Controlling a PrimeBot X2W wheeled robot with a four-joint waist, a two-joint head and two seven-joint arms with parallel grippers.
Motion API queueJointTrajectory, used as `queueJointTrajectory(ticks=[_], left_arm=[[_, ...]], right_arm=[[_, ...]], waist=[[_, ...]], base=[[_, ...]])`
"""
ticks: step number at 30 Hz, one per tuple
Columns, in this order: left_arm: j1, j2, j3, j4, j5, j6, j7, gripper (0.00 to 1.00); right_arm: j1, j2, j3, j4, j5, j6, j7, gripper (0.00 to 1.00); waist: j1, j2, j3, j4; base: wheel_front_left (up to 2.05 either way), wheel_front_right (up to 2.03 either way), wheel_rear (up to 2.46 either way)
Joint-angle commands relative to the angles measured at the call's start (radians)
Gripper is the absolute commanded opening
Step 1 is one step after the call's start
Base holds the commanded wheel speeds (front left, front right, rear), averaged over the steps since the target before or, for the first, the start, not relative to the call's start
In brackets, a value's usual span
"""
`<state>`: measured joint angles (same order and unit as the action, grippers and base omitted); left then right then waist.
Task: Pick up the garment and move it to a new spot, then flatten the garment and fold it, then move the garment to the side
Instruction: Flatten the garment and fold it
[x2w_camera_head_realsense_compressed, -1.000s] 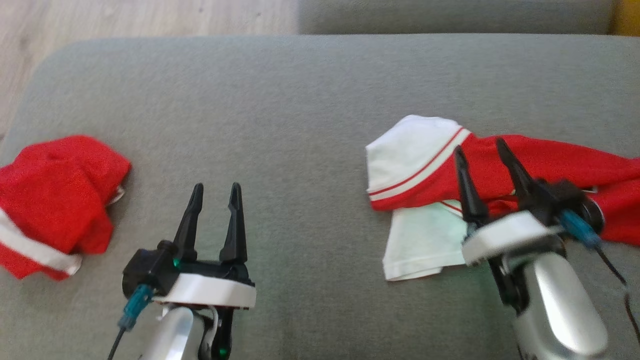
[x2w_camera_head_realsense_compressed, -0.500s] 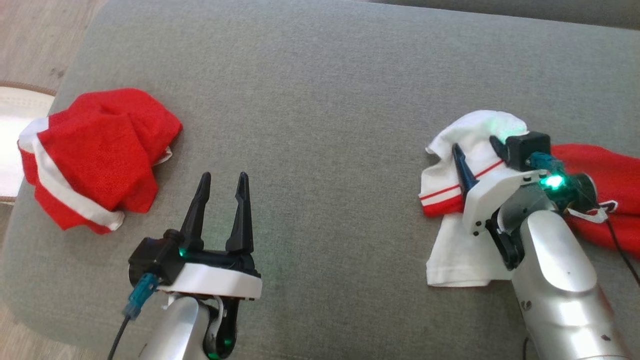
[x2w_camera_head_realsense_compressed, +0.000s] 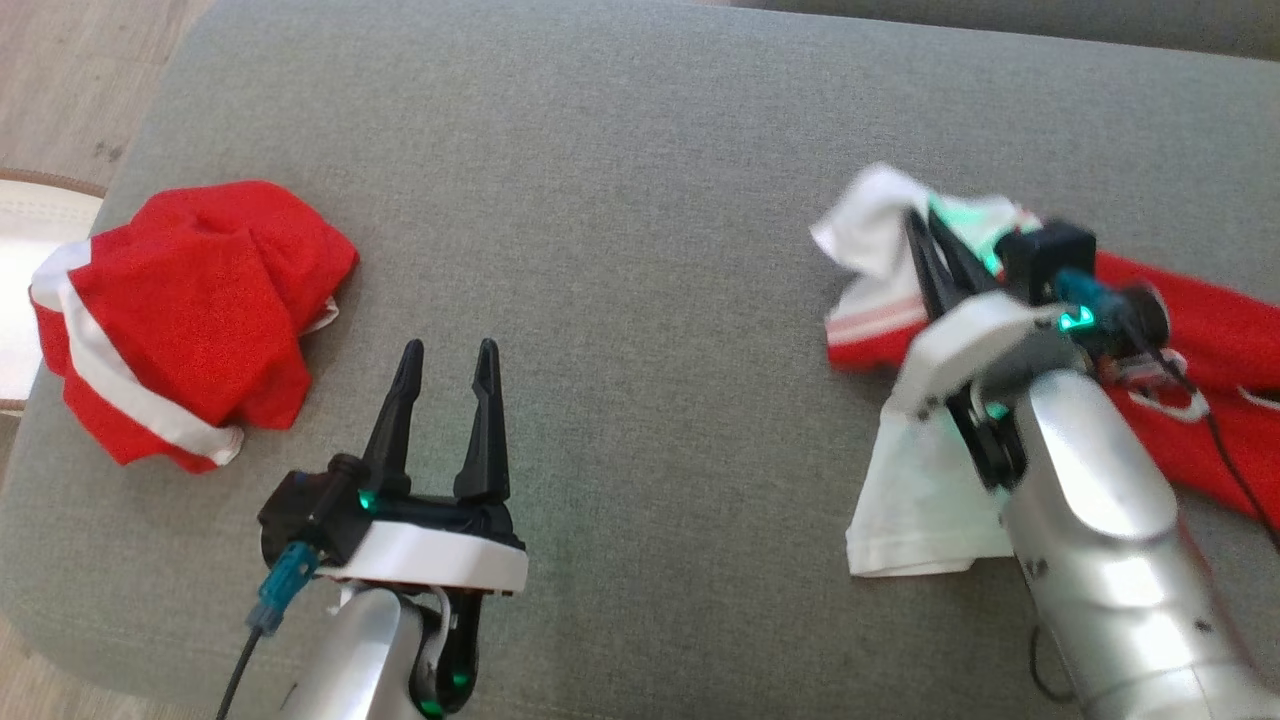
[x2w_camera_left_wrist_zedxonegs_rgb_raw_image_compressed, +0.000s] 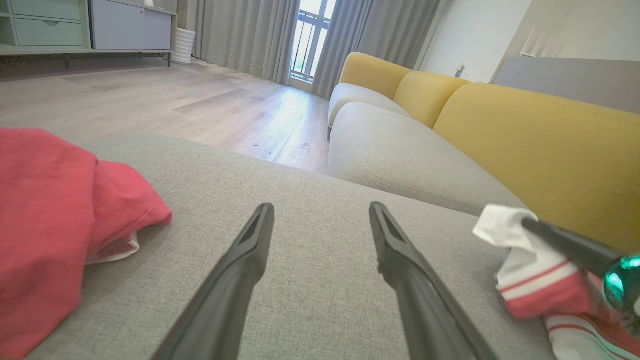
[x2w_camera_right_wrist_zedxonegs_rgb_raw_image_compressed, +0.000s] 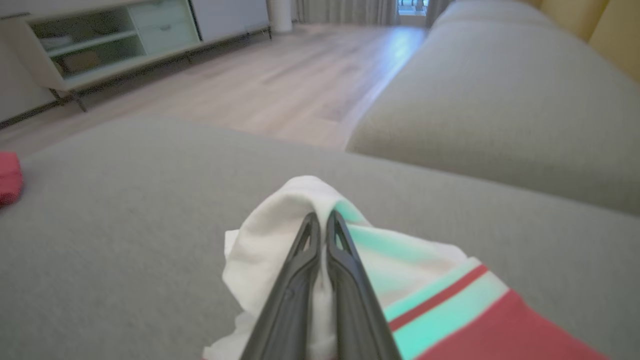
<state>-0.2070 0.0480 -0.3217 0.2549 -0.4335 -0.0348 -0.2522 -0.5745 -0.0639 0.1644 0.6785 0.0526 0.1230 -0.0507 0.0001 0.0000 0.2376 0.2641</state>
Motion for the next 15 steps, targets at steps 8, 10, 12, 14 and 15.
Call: queueJointTrajectory(ticks=[8, 10, 12, 14, 15], left_arm=[[-0.031, 0.002, 0.02, -0.033, -0.017, 0.007, -0.01, 1.0], [-0.03, 0.002, 0.018, -0.035, -0.018, 0.007, -0.01, 1.0], [-0.035, 0.002, 0.014, -0.036, -0.021, 0.005, -0.01, 1.0], [-0.043, 0.002, 0.008, -0.037, -0.025, 0.004, -0.01, 1.0], [-0.047, 0.002, 0.005, -0.038, -0.028, 0.004, -0.01, 1.0]], right_arm=[[-0.155, 0.014, 0.076, -0.197, 0.061, 0.008, -0.065, 0.0], [-0.178, 0.014, 0.059, -0.213, 0.045, 0.008, -0.04, 0.0], [-0.206, 0.014, 0.031, -0.204, 0.003, 0.008, -0.012, 0.0], [-0.238, 0.014, -0.001, -0.17, -0.028, 0.008, 0.011, 0.0], [-0.259, 0.014, -0.018, -0.144, -0.056, 0.008, 0.018, 0.0]], waist=[[-0.0001, 0.0, -0.004, 0.018], [-0.0001, 0.0, 0.001, 0.026], [-0.0001, 0.0, 0.01, 0.038], [-0.0001, 0.0, 0.022, 0.053], [-0.0001, 0.0, 0.028, 0.06]], base=[[0.0, 0.0, 0.0], [0.0, 0.0, 0.0], [0.0, 0.0, 0.0], [0.0, 0.0, 0.0], [0.0, 0.0, 0.0]])
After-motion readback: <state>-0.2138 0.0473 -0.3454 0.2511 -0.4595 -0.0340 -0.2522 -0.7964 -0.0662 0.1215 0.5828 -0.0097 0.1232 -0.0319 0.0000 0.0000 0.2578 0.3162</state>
